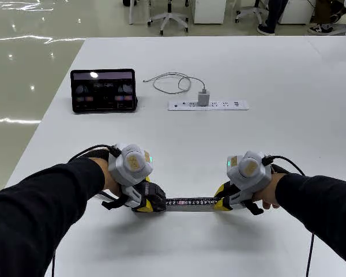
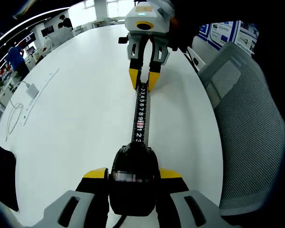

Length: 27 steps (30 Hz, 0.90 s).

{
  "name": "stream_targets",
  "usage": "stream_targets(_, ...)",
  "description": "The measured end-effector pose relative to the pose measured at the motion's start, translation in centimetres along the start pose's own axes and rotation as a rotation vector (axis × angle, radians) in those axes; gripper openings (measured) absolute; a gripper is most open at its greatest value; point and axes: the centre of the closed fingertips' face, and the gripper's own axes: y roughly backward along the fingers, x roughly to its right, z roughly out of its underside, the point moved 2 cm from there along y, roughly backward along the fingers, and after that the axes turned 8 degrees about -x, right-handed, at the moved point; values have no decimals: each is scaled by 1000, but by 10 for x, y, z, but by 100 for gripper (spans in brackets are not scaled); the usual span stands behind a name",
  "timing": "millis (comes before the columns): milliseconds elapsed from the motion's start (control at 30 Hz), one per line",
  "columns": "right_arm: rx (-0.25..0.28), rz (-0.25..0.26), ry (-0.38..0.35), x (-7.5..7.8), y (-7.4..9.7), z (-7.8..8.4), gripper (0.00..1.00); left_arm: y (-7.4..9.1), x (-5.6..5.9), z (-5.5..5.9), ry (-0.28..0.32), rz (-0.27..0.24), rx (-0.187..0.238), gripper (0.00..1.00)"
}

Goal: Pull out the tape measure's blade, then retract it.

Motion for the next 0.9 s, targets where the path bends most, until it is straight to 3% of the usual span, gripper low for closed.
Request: stream_targets(900,-18,5,-21,1,7,20,10,0,0,-1,-3,0,0,34)
